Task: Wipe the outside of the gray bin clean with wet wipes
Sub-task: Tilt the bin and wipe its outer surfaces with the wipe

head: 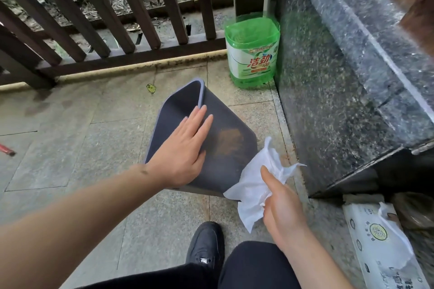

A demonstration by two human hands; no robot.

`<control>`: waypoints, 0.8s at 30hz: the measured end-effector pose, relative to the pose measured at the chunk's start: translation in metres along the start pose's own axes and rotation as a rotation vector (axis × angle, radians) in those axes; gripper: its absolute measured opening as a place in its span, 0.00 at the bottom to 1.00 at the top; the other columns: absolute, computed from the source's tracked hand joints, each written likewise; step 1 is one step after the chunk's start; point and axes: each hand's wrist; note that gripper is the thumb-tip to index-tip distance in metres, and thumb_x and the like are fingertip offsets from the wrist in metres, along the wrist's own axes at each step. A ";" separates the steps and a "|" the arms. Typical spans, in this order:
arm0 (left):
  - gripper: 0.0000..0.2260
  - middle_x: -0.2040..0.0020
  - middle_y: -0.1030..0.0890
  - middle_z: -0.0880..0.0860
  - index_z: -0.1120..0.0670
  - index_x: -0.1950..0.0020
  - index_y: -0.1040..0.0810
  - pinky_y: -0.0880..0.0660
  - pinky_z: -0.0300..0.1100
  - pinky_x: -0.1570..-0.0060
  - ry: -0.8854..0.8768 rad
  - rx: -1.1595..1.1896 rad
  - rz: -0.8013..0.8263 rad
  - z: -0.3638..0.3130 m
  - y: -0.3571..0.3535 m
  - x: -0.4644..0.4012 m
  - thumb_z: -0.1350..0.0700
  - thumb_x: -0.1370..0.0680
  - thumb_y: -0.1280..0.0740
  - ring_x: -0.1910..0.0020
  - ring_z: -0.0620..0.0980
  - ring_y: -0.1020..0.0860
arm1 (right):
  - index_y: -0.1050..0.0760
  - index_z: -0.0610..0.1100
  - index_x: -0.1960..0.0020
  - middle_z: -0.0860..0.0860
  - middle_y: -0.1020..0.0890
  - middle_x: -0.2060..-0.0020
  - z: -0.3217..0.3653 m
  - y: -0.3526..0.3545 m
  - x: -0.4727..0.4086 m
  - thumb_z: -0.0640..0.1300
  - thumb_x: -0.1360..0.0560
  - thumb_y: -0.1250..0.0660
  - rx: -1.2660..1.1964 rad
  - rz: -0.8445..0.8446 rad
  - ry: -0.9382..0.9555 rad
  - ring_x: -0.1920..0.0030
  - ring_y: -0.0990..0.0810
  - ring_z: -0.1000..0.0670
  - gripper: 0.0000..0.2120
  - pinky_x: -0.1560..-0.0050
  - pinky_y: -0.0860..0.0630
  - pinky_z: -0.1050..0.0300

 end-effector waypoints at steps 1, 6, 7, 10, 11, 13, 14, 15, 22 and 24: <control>0.31 0.17 0.55 0.55 0.58 0.17 0.50 0.56 0.50 0.20 -0.040 -0.055 -0.001 0.001 0.000 -0.002 0.58 0.19 0.43 0.18 0.53 0.60 | 0.22 0.41 0.34 0.42 0.18 0.37 -0.001 0.002 -0.003 0.53 0.19 0.34 0.009 -0.007 0.002 0.35 0.20 0.42 0.19 0.29 0.28 0.44; 0.28 0.18 0.46 0.57 0.62 0.20 0.40 0.55 0.49 0.20 -0.138 -0.192 0.002 0.011 -0.001 -0.003 0.57 0.21 0.46 0.18 0.55 0.54 | 0.21 0.38 0.40 0.45 0.19 0.54 -0.009 0.010 -0.015 0.52 0.19 0.35 0.024 -0.056 0.003 0.51 0.20 0.45 0.18 0.49 0.27 0.52; 0.28 0.18 0.46 0.57 0.62 0.20 0.41 0.54 0.50 0.20 -0.125 -0.188 0.003 0.015 -0.002 0.000 0.57 0.21 0.46 0.18 0.55 0.55 | 0.21 0.37 0.40 0.47 0.20 0.57 -0.011 0.010 -0.017 0.53 0.19 0.35 0.030 -0.049 0.008 0.54 0.21 0.46 0.19 0.52 0.28 0.55; 0.29 0.17 0.49 0.57 0.62 0.19 0.44 0.52 0.51 0.20 -0.056 -0.109 0.008 0.021 -0.001 0.007 0.55 0.20 0.47 0.17 0.53 0.56 | 0.24 0.38 0.32 0.52 0.21 0.54 -0.014 0.002 -0.025 0.52 0.18 0.35 0.115 -0.045 0.071 0.50 0.22 0.50 0.22 0.48 0.27 0.56; 0.29 0.17 0.50 0.57 0.62 0.19 0.45 0.51 0.50 0.20 -0.039 -0.075 0.004 0.021 -0.001 0.008 0.55 0.20 0.47 0.17 0.52 0.56 | 0.25 0.41 0.29 0.54 0.21 0.49 -0.014 -0.004 -0.027 0.52 0.18 0.36 0.172 -0.046 0.129 0.44 0.21 0.51 0.22 0.42 0.28 0.56; 0.30 0.17 0.52 0.56 0.62 0.18 0.47 0.53 0.47 0.20 -0.013 -0.022 -0.021 0.020 0.000 0.010 0.53 0.19 0.47 0.18 0.50 0.57 | 0.30 0.50 0.26 0.60 0.22 0.39 -0.014 -0.023 -0.028 0.53 0.17 0.38 0.315 0.017 0.306 0.33 0.24 0.61 0.21 0.31 0.31 0.59; 0.30 0.17 0.53 0.56 0.62 0.18 0.49 0.54 0.44 0.20 -0.003 0.003 -0.035 0.019 0.000 0.011 0.52 0.18 0.47 0.18 0.49 0.57 | 0.32 0.53 0.25 0.62 0.24 0.35 -0.015 -0.034 -0.030 0.54 0.17 0.39 0.388 0.073 0.405 0.32 0.28 0.68 0.21 0.29 0.34 0.64; 0.30 0.17 0.54 0.56 0.62 0.18 0.50 0.55 0.42 0.20 0.002 0.034 -0.047 0.017 0.000 0.010 0.51 0.18 0.47 0.18 0.48 0.58 | 0.35 0.54 0.24 0.62 0.26 0.32 -0.017 -0.046 -0.033 0.56 0.18 0.40 0.461 0.125 0.495 0.32 0.31 0.71 0.23 0.28 0.37 0.69; 0.30 0.17 0.54 0.56 0.63 0.19 0.52 0.54 0.45 0.20 -0.033 0.242 -0.064 0.011 -0.002 0.006 0.51 0.18 0.51 0.18 0.49 0.57 | 0.42 0.51 0.19 0.53 0.32 0.22 -0.028 -0.080 -0.057 0.52 0.15 0.48 0.722 0.389 0.794 0.21 0.38 0.56 0.25 0.22 0.37 0.48; 0.30 0.17 0.54 0.56 0.62 0.19 0.52 0.53 0.46 0.20 -0.022 0.244 -0.075 0.012 -0.003 0.007 0.48 0.17 0.52 0.18 0.49 0.57 | 0.35 0.52 0.24 0.52 0.24 0.29 -0.033 -0.078 -0.061 0.49 0.16 0.45 0.831 0.440 0.901 0.27 0.28 0.50 0.20 0.30 0.28 0.43</control>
Point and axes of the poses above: each hand's wrist, its own x-axis away from the middle knuckle, its own y-axis out of the back of the hand, z = x × y
